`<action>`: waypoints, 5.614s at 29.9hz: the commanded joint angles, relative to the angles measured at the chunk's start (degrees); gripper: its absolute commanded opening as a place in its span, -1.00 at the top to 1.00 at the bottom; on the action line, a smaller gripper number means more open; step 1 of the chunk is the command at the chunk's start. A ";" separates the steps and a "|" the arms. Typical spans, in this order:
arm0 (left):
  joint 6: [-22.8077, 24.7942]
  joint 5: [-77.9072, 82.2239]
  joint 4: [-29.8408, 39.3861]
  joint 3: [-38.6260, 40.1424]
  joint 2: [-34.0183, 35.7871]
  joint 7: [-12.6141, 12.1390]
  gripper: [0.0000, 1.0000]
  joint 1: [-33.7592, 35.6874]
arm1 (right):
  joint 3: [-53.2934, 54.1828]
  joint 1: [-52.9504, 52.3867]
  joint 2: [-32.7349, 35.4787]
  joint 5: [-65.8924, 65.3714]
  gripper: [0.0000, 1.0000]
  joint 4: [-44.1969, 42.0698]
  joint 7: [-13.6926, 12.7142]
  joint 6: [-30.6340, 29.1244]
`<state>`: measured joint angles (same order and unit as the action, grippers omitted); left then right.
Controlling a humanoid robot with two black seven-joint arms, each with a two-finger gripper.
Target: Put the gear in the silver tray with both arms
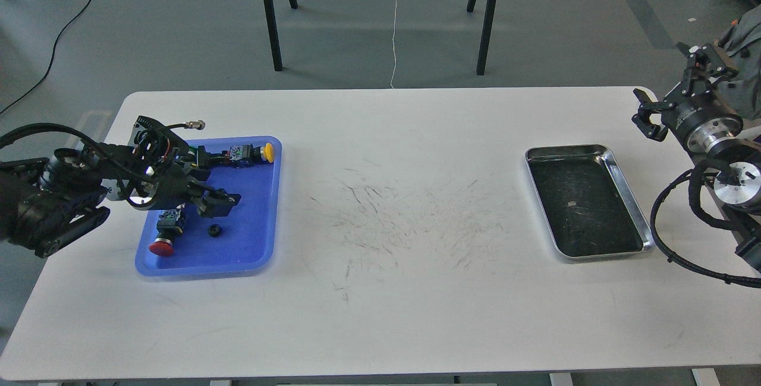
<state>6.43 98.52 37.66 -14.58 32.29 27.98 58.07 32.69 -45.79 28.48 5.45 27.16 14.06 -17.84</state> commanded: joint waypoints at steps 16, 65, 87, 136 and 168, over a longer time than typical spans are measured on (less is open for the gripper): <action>-1.42 0.71 -0.83 -1.77 -1.43 0.02 -0.40 -0.23 | 0.00 0.52 0.09 -0.01 -0.96 0.00 0.00 0.09; -4.85 4.31 -1.10 -2.92 -0.91 0.02 0.75 1.79 | -0.09 1.05 0.26 -0.01 -0.96 -0.08 0.00 0.35; -0.46 -10.27 -1.01 -2.30 -1.61 0.02 0.73 11.63 | -0.09 1.32 0.18 -0.09 -0.96 -0.17 0.00 0.35; 3.94 -12.65 -5.66 -3.18 -32.29 0.02 0.70 14.18 | -0.09 1.93 -0.17 -0.36 -0.96 -0.70 0.00 0.26; 3.94 -12.92 -4.52 -2.56 -32.29 0.02 0.69 8.03 | -0.17 1.85 0.09 -0.71 -0.96 -0.61 0.00 0.26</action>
<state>10.53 85.43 32.88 -17.07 0.00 27.99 67.24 32.52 -44.00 28.64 4.81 26.55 14.06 -17.58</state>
